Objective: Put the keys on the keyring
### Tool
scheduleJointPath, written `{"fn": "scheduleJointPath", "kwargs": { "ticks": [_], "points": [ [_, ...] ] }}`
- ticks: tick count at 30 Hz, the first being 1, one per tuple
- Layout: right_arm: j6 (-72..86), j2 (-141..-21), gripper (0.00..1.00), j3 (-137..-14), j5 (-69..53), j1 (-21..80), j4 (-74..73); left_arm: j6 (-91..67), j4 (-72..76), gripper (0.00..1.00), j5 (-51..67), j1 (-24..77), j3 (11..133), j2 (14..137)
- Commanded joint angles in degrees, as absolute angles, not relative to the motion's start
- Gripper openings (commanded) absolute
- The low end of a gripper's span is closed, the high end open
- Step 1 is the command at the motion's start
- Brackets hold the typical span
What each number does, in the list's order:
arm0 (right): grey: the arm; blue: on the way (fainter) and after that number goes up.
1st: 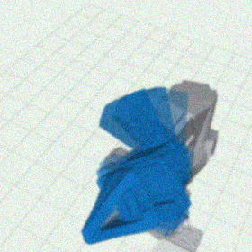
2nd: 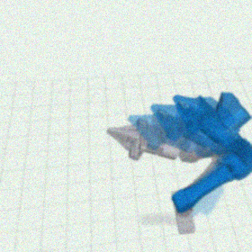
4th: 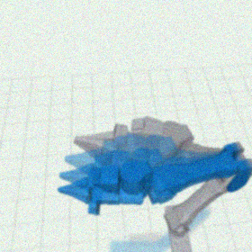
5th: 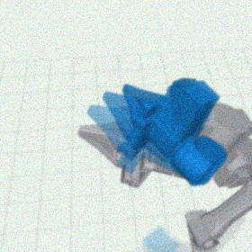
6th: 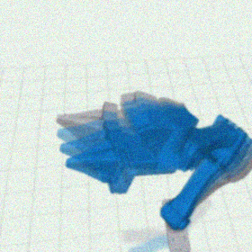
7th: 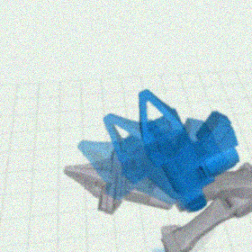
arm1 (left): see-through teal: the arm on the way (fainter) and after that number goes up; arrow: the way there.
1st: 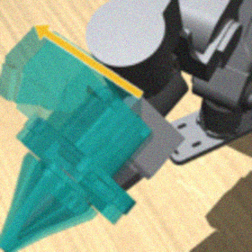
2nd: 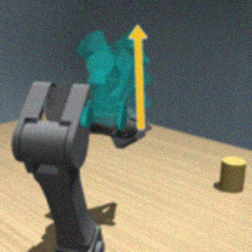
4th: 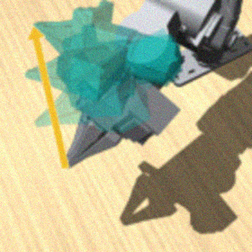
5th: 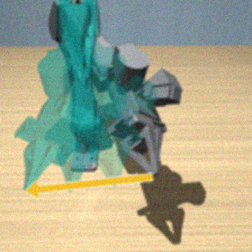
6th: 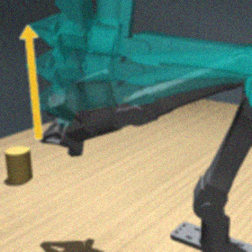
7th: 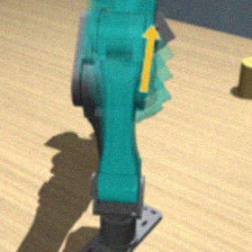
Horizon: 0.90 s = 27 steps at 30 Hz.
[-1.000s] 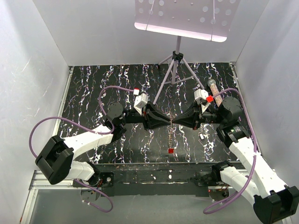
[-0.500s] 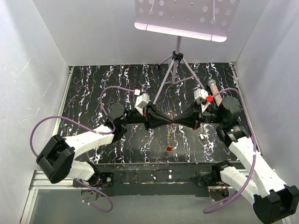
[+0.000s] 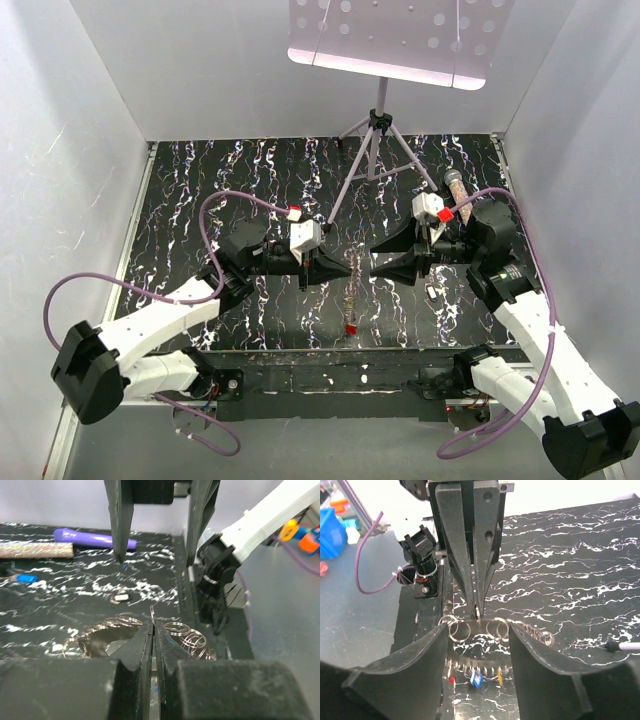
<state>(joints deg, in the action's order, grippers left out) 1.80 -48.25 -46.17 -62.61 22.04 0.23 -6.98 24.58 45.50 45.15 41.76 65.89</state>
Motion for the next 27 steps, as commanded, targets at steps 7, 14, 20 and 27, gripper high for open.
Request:
{"fn": "scheduleJointPath", "kwargs": {
  "ticks": [7, 14, 20, 27],
  "points": [
    [-27.15, -52.29, 0.61, -52.82, -76.98, 22.59, -14.24, 27.84, -18.44, 0.0, 37.18, 45.26, 54.3, 58.88],
    [-27.51, -58.18, 0.59, -54.75, -74.46, 26.36, -10.81, 34.45, -22.6, 0.0, 35.69, 45.35, 57.4, 61.26],
    [-28.21, -61.43, 0.58, -56.42, -72.51, 28.3, -8.53, 34.63, -10.05, 0.0, 35.77, 45.35, 50.29, 58.28],
    [-30.85, -61.88, 0.54, -55.72, -71.2, 32.07, -8.26, 32.44, -2.29, 0.0, 37.35, 45.26, 46.76, 57.13]
  ]
}}
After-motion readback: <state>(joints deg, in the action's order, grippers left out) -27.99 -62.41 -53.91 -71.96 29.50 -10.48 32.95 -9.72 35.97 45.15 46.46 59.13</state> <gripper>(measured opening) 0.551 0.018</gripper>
